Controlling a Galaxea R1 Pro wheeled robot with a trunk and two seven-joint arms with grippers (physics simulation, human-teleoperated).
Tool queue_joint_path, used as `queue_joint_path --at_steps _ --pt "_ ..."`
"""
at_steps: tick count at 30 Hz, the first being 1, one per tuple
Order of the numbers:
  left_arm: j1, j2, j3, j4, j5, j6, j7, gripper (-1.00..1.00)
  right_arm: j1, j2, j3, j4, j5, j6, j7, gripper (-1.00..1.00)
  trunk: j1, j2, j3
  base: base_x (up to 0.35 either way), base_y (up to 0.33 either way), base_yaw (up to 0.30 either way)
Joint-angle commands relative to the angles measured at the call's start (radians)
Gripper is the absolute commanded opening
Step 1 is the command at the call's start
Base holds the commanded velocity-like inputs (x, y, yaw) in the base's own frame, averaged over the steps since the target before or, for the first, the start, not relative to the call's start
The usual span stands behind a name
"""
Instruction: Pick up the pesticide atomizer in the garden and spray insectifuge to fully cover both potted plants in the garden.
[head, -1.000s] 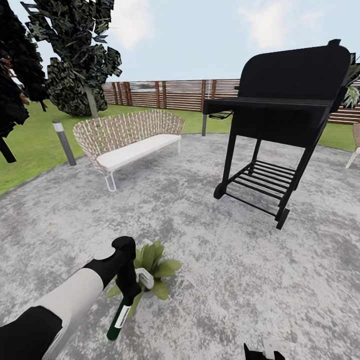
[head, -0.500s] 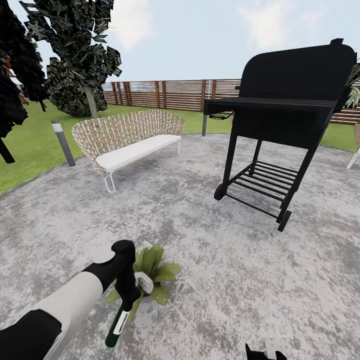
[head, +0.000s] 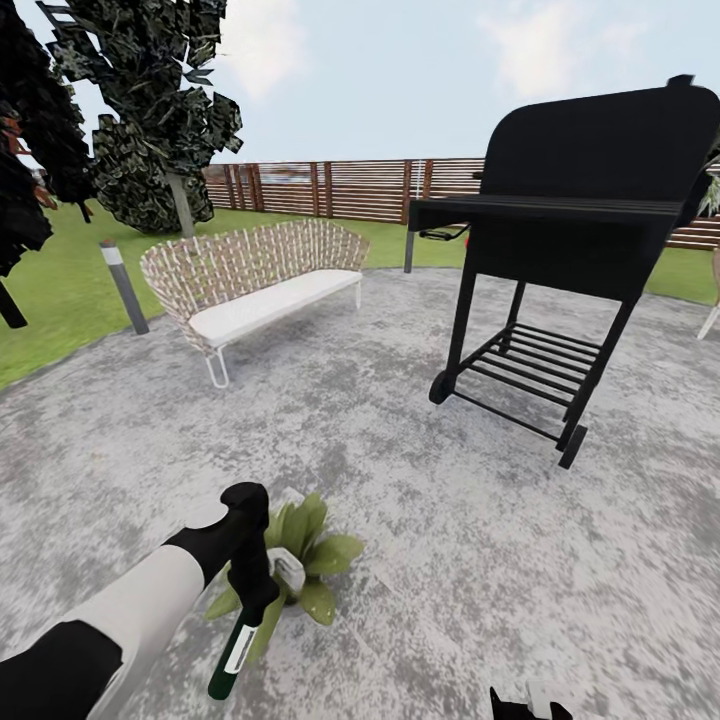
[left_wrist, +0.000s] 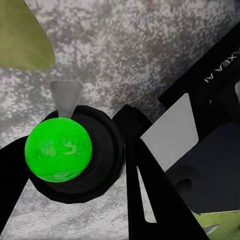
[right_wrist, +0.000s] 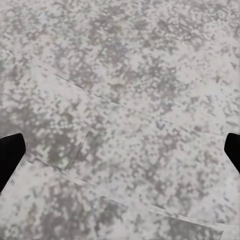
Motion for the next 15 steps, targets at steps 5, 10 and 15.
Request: queue_joint_path --at_steps 5,10,15 --pt "-0.001 -0.002 -0.009 -0.001 -0.008 0.01 -0.01 -1.0 -0.001 0.0 -0.008 0.001 0.01 -0.004 -0.001 1.0 0.0 0.0 -0.001 0.041 0.0 0.0" --pt "-0.001 -0.002 -0.009 -0.001 -0.008 0.01 -0.01 -1.0 -0.001 0.0 -0.008 0.001 0.01 -0.004 -0.001 1.0 0.0 0.0 -0.001 0.002 0.0 0.073" --pt "-0.001 -0.002 -0.009 -0.001 -0.008 0.01 -0.01 -1.0 -0.001 0.001 -0.008 0.001 0.01 -0.004 -0.001 1.0 0.0 0.0 -0.001 0.0 0.0 0.167"
